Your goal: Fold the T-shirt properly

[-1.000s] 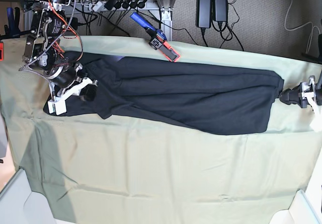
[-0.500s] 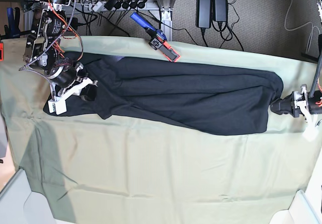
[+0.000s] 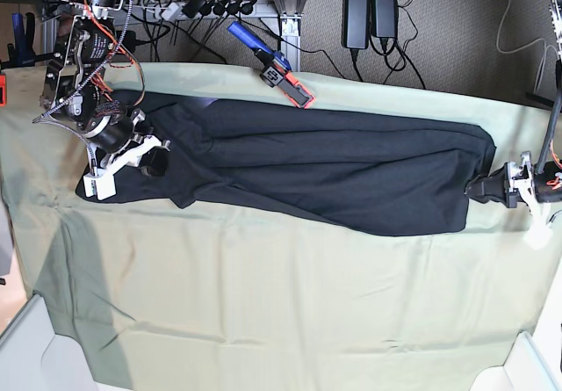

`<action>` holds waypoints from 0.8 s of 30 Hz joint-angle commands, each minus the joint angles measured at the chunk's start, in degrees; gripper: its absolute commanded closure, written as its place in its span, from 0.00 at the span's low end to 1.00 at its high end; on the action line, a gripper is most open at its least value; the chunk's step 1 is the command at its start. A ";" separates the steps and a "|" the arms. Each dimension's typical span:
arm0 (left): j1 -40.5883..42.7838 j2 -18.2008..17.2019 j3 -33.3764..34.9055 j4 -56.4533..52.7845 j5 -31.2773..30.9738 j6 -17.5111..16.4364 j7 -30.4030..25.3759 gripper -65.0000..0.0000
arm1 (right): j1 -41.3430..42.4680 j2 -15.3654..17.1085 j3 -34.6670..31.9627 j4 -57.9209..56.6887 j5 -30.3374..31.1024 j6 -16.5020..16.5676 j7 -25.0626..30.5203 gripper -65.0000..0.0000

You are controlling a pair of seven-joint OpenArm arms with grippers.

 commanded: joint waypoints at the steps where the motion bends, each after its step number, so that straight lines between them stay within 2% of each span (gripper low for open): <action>1: -1.20 -1.05 -0.46 0.66 0.17 -0.95 -1.20 0.42 | 0.74 0.61 0.11 0.81 0.94 4.28 1.09 1.00; 11: -1.18 2.51 -0.46 0.66 7.58 -0.95 -2.86 0.39 | 0.74 0.61 0.11 0.83 2.58 4.28 1.07 1.00; 17: 0.74 3.39 -0.35 0.57 7.19 -0.95 -2.82 0.39 | 0.74 0.59 0.11 0.81 2.62 4.28 1.07 1.00; 24: 4.07 3.61 -0.35 0.59 2.45 -0.95 -1.88 0.39 | 0.76 0.59 0.11 0.81 2.84 4.28 1.25 1.00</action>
